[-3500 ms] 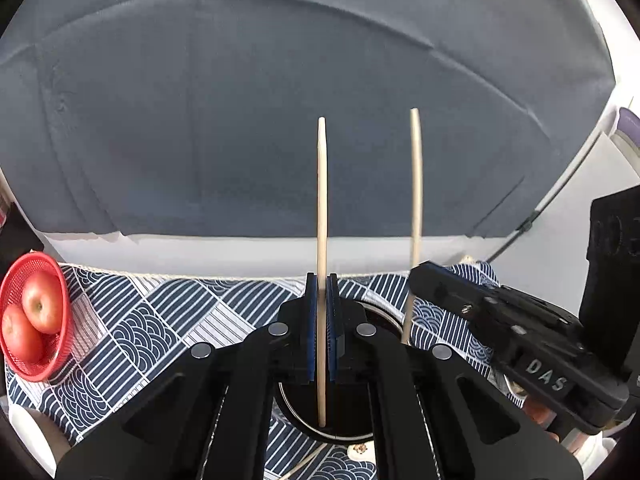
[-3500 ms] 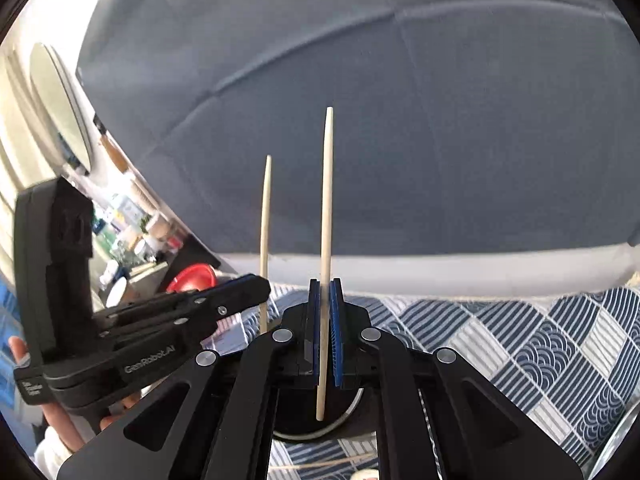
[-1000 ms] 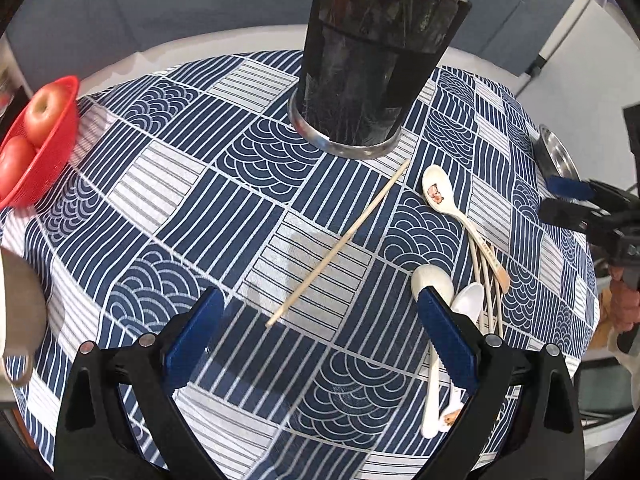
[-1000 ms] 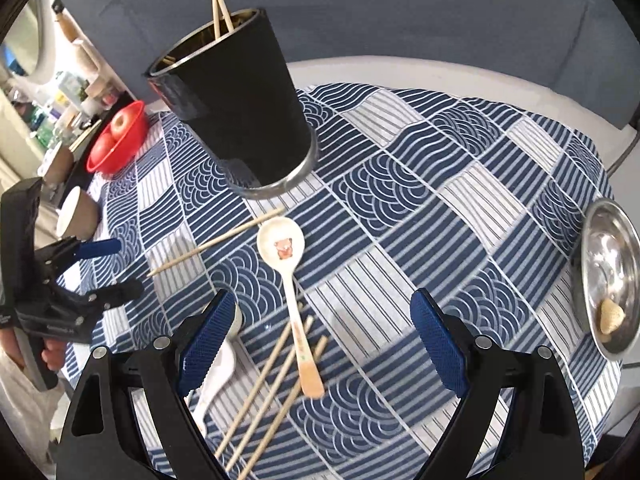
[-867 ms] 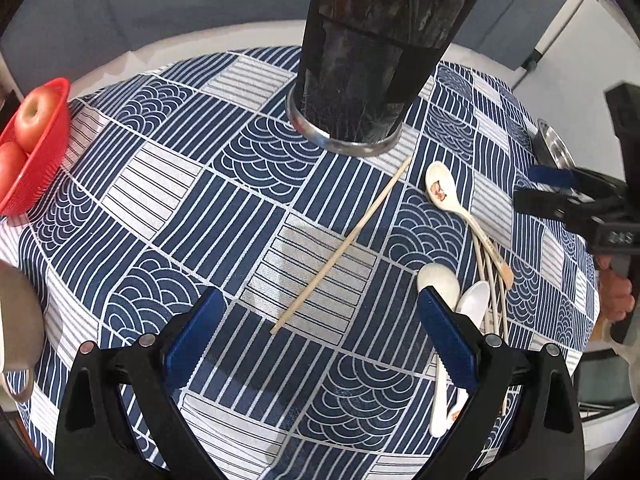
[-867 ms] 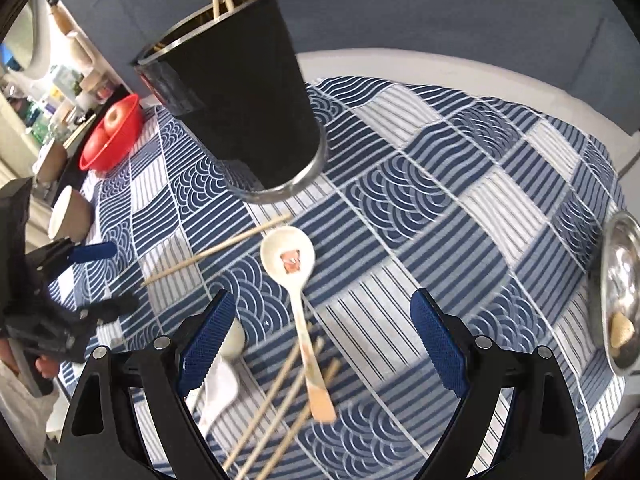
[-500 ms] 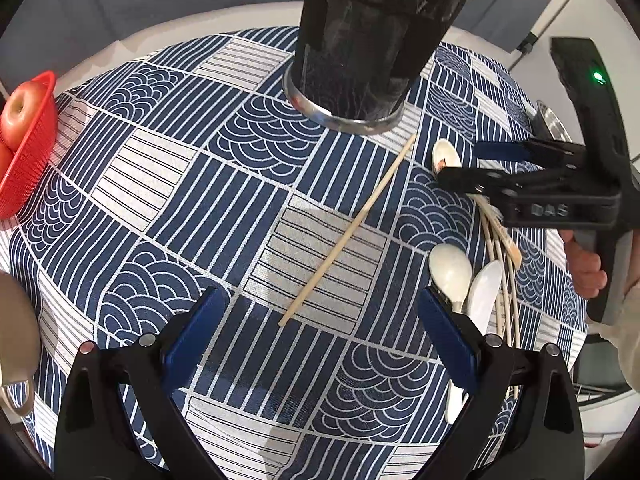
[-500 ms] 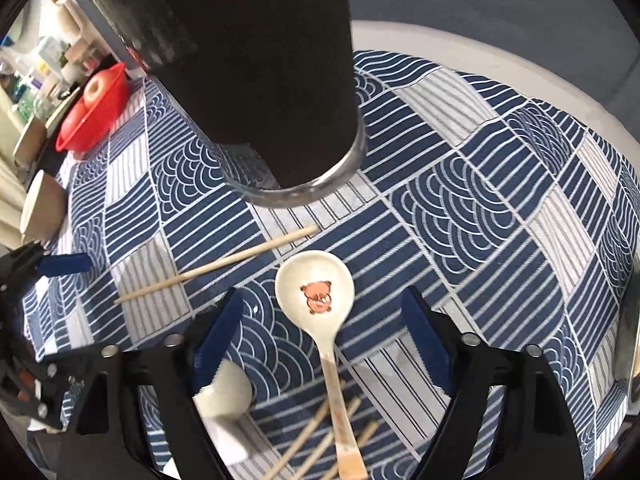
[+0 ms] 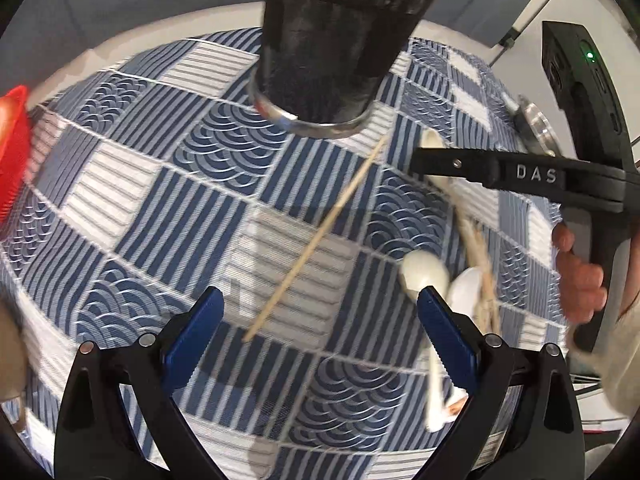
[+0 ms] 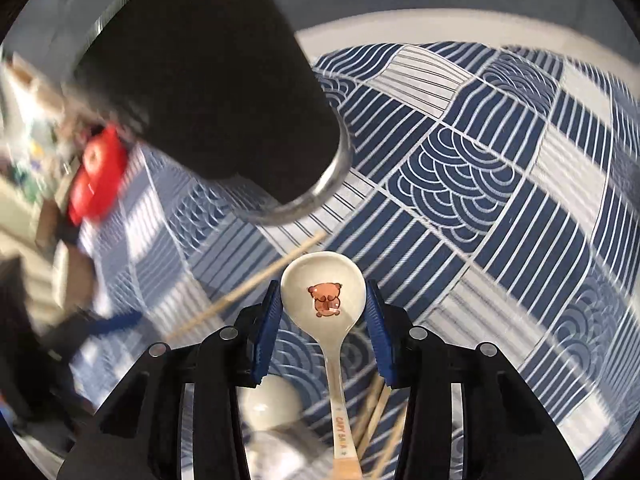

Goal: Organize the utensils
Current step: 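Grasp a white spoon with the left tool while the right tool lifts the bear-print spoon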

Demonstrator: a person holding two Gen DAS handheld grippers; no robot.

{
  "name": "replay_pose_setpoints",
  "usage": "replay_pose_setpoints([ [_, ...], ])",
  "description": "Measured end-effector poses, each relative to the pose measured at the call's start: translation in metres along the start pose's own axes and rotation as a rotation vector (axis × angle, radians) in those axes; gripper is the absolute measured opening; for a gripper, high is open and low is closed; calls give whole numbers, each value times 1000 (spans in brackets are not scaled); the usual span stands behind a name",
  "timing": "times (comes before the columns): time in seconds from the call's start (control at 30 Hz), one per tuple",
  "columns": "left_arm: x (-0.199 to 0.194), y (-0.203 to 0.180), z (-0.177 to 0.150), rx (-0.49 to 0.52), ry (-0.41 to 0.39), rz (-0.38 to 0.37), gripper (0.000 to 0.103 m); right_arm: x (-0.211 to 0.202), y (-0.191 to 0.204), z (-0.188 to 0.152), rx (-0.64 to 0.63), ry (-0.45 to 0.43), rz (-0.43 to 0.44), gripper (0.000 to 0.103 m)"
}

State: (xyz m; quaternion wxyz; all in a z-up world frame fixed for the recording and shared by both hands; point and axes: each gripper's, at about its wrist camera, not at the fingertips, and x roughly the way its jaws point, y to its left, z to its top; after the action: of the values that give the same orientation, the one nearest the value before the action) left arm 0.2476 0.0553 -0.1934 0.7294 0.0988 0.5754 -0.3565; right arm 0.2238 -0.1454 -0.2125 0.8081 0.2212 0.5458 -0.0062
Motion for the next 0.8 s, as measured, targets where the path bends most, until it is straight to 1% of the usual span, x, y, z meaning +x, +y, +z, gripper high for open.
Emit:
replay_pose_setpoints([
  [0.07, 2, -5, 3, 1, -3, -26, 90, -3, 1, 0, 27, -23, 24, 39],
  [0.13, 5, -11, 6, 10, -6, -30, 90, -5, 4, 0, 43, -42, 30, 39],
  [0.27, 13, -24, 14, 16, 1, -75, 88, -10, 7, 1, 66, -74, 92, 39],
  [0.37, 21, -33, 22, 15, 2, -107, 82, -11, 21, 5, 82, -79, 130, 39],
  [0.4, 23, -36, 25, 15, 0, -123, 78, -12, 23, 5, 78, -87, 135, 39],
  [0.47, 24, -41, 28, 27, -11, -147, 62, -26, 23, 2, 77, -95, 143, 39],
  [0.53, 29, -46, 30, 41, 7, -180, 29, -32, 22, 0, 94, -105, 173, 39],
  [0.6, 31, -47, 31, 26, 14, -256, 9, -39, 19, 1, 115, -111, 199, 39],
  [0.67, 28, -48, 31, 27, -2, -254, 9, -46, 16, 0, 124, -122, 216, 39],
  [0.8, 19, -54, 33, 57, -1, -268, 8, -56, 14, 1, 145, -133, 237, 39],
])
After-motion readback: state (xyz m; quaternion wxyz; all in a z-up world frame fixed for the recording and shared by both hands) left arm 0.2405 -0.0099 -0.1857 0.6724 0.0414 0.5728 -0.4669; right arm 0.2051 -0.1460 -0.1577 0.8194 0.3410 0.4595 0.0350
